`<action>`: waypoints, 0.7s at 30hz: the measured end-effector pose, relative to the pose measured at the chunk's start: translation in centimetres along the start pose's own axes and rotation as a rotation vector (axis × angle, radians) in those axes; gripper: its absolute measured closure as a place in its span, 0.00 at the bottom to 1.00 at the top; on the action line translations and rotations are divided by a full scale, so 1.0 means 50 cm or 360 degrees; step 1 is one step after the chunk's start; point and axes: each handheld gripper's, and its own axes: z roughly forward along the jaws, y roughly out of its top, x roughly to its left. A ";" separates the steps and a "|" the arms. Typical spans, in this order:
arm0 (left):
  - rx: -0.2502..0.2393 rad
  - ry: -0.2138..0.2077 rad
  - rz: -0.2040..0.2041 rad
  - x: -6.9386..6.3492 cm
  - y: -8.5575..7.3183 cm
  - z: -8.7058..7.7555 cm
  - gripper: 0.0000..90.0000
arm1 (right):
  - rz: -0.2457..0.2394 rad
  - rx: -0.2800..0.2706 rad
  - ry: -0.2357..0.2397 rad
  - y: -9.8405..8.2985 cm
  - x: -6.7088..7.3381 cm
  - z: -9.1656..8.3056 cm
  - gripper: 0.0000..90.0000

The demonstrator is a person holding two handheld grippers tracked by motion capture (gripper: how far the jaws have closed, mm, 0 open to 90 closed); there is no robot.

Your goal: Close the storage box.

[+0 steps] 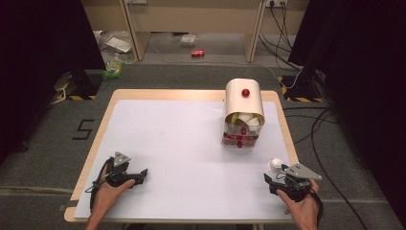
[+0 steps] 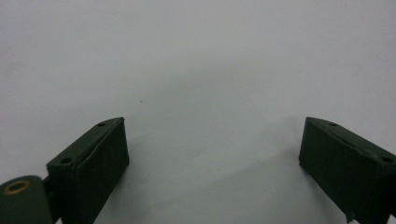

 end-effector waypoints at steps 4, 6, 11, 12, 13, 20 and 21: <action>0.0001 0.0000 -0.0001 0.000 0.000 0.000 0.08 | 0.0003 0.0022 0.0005 -0.010 -0.001 -0.001 0.27; 0.0001 0.0000 -0.0001 0.000 0.000 0.000 0.08 | 0.0002 0.0038 0.0007 -0.016 -0.001 0.000 0.27; 0.0000 0.0000 -0.0001 0.000 0.000 0.000 0.08 | -0.0003 0.0070 0.0015 -0.028 0.003 0.000 0.27; 0.0000 0.0000 0.0000 0.000 0.000 0.000 0.08 | -0.0006 0.0079 0.0016 -0.030 0.004 0.000 0.27; 0.0000 0.0000 0.0000 0.000 0.000 0.000 0.08 | -0.0008 0.0091 0.0022 -0.033 0.006 0.001 0.26; 0.0001 0.0001 0.0000 0.000 0.000 0.000 0.08 | -0.0030 0.0152 0.0044 -0.048 0.009 0.004 0.26; 0.0000 0.0000 0.0000 0.000 0.000 0.000 0.08 | -0.0021 0.0162 0.0048 -0.050 0.010 0.004 0.26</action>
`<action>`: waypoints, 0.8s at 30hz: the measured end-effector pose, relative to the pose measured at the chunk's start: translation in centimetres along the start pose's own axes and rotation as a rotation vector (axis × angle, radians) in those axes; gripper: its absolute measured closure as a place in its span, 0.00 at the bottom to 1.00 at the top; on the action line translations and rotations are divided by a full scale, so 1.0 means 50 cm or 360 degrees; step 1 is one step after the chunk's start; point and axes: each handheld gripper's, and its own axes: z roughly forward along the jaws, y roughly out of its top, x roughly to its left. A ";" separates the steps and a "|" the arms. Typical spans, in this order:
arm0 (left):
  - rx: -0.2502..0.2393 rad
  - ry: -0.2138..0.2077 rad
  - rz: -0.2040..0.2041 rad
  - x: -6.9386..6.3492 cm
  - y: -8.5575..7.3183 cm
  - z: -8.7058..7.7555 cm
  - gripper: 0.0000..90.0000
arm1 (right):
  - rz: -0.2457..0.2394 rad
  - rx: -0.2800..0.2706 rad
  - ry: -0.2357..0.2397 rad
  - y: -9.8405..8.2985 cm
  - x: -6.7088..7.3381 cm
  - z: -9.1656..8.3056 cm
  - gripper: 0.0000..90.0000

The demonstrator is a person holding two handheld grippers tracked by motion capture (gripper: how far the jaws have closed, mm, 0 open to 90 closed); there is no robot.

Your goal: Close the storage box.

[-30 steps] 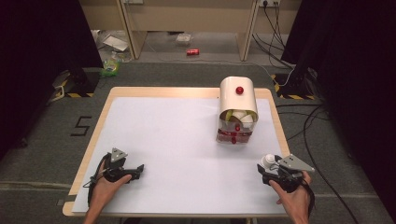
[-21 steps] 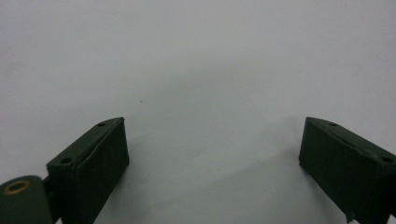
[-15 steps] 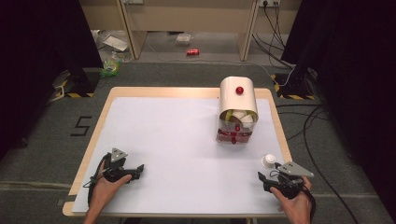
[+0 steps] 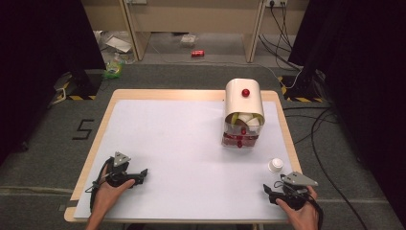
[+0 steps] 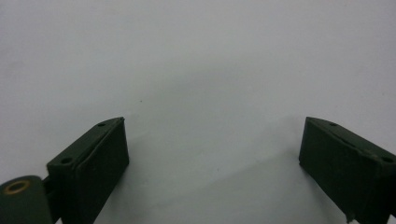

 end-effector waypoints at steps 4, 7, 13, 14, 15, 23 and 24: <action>0.0000 0.0001 0.0001 0.000 0.000 0.000 0.08 | -0.0001 0.0014 0.0005 -0.007 0.000 0.001 0.26; 0.0000 0.0001 0.0001 0.000 0.000 0.000 0.08 | 0.0007 0.0038 0.0009 -0.012 0.001 0.001 0.25; 0.0000 0.0001 0.0001 0.000 0.000 0.000 0.08 | 0.0018 0.0062 0.0010 -0.021 0.001 0.000 0.25; 0.0000 0.0002 0.0001 0.000 0.000 0.000 0.08 | 0.0019 0.0057 0.0011 -0.022 0.000 0.000 0.24; 0.0000 0.0002 0.0001 0.000 0.000 0.000 0.08 | 0.0020 0.0057 0.0009 -0.023 0.000 -0.001 0.24; -0.0001 0.0002 0.0002 0.000 0.000 0.000 0.08 | 0.0054 0.0037 0.0009 -0.033 0.000 -0.004 0.23; 0.0000 0.0002 0.0002 0.000 0.000 0.000 0.08 | 0.0062 0.0034 0.0009 -0.034 0.001 -0.005 0.23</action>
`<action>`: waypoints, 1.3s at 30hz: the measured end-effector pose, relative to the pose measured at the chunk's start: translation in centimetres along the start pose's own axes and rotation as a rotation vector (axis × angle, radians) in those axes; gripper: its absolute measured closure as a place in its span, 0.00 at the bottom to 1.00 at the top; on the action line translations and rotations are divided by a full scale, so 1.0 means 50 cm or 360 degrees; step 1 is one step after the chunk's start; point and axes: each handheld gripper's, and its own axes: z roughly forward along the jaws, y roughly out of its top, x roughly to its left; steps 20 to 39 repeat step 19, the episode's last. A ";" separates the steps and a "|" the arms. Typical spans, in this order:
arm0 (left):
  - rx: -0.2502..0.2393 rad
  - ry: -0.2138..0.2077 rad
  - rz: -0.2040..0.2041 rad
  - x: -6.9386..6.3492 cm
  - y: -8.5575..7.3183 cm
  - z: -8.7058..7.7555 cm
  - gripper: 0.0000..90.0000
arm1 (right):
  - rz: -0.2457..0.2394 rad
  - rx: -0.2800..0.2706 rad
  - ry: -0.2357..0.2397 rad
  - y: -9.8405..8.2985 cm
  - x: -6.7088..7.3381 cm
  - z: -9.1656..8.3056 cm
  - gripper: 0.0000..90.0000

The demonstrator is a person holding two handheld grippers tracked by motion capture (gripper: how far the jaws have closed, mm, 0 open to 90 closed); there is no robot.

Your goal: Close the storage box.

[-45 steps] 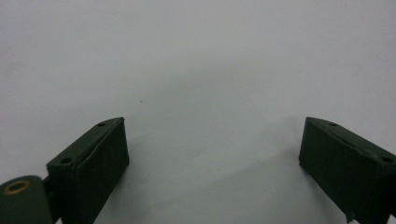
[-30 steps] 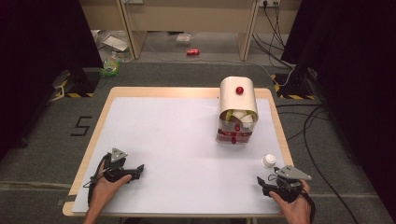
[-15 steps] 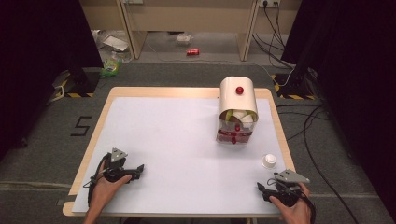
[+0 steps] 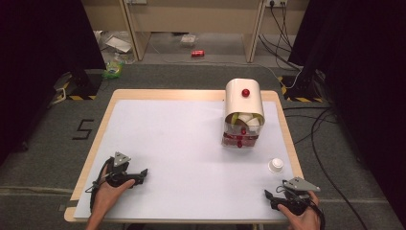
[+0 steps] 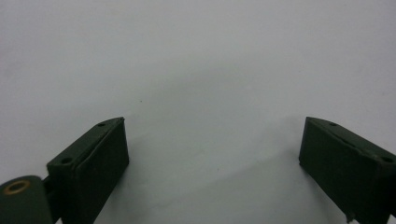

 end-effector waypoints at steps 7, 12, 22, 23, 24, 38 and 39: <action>0.0000 0.0001 0.0001 0.000 0.000 0.000 0.08 | -0.0001 -0.0030 -0.0002 -0.006 0.001 -0.001 0.22; 0.0000 0.0002 0.0002 0.000 0.000 0.000 0.08 | 0.0007 -0.0044 -0.0002 -0.009 0.001 -0.001 0.22; 0.0001 0.0004 0.0003 -0.001 0.000 0.000 0.08 | 0.0005 -0.0055 -0.0002 -0.010 0.001 -0.001 0.22; 0.0001 0.0004 0.0003 -0.001 0.000 0.000 0.08 | 0.0005 -0.0055 -0.0002 -0.010 0.001 -0.001 0.22; 0.0001 0.0004 0.0003 -0.001 0.000 0.000 0.08 | 0.0005 -0.0055 -0.0002 -0.010 0.001 -0.001 0.22; 0.0001 0.0004 0.0003 -0.001 0.000 0.000 0.08 | 0.0005 -0.0055 -0.0002 -0.010 0.001 -0.001 0.22; 0.0001 0.0004 0.0003 -0.001 0.000 0.000 0.08 | 0.0005 -0.0055 -0.0002 -0.010 0.001 -0.001 0.22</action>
